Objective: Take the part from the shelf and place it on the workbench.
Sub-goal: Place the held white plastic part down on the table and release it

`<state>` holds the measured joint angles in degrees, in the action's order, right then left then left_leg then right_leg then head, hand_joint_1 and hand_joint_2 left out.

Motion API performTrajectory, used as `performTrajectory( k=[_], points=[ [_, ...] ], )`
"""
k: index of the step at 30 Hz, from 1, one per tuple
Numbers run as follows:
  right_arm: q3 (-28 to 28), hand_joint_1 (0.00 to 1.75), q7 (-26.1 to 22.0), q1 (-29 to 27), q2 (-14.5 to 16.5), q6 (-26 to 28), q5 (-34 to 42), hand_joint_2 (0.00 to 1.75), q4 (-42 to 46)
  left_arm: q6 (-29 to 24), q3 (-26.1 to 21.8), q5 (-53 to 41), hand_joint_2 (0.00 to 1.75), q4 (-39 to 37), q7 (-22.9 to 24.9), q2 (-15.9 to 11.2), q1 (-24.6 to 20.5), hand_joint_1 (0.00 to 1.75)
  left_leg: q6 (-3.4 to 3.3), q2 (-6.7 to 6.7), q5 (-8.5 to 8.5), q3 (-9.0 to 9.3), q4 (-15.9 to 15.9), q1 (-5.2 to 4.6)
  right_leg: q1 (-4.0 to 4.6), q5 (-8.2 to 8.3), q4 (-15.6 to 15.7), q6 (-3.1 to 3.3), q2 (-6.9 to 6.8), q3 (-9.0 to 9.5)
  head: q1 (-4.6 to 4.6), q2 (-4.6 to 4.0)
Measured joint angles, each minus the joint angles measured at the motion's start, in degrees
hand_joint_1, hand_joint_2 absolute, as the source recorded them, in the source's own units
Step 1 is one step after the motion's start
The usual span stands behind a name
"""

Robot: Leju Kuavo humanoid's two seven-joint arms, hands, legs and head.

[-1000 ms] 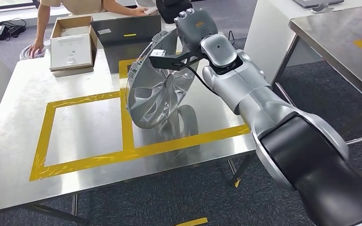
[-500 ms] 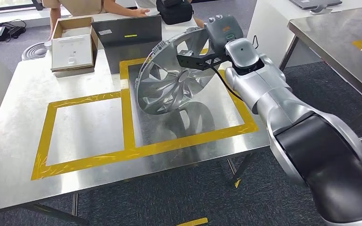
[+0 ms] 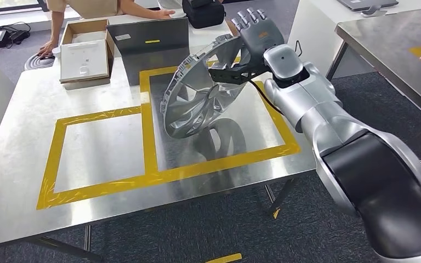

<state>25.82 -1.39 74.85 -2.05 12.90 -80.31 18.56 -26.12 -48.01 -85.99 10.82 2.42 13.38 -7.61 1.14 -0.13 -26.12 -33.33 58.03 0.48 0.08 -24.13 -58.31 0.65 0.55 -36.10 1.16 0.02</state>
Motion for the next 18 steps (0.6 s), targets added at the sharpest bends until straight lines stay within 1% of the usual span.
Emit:
performTrajectory(
  k=[5,11,15,18],
  points=[
    [0.5,0.0,-0.9,-0.1,0.2,1.3,-2.0,0.0,0.1,1.3,0.4,0.0,0.0,0.0,1.0,0.0,0.2,0.0,-0.01,0.0,-0.01,-0.02,0.0,0.0,0.0,0.0,0.0,0.0,-0.01,0.0,0.0,0.0],
    [1.4,0.0,-2.5,-0.2,0.6,2.6,-3.4,0.0,0.7,2.0,0.6,0.0,0.0,0.0,0.8,-0.1,0.5,0.0,-0.01,0.0,-0.01,-0.01,0.0,0.0,0.0,0.0,0.0,0.0,-0.01,0.01,0.01,-0.01],
    [2.2,0.0,-3.5,-0.2,1.5,3.5,-4.8,0.0,1.6,2.2,0.7,0.0,0.0,0.0,0.4,-0.2,0.2,0.0,0.0,0.0,0.0,0.0,0.0,0.01,0.01,0.0,0.0,0.0,-0.01,0.02,0.01,0.0],
    [2.8,0.0,-3.6,-0.2,2.7,3.7,-5.5,0.0,2.5,2.2,0.7,0.1,0.0,0.0,0.1,-0.2,-0.3,0.0,0.01,0.0,0.01,0.0,0.0,0.01,0.01,0.0,0.0,0.0,-0.01,0.03,0.01,0.0]
  ],
)
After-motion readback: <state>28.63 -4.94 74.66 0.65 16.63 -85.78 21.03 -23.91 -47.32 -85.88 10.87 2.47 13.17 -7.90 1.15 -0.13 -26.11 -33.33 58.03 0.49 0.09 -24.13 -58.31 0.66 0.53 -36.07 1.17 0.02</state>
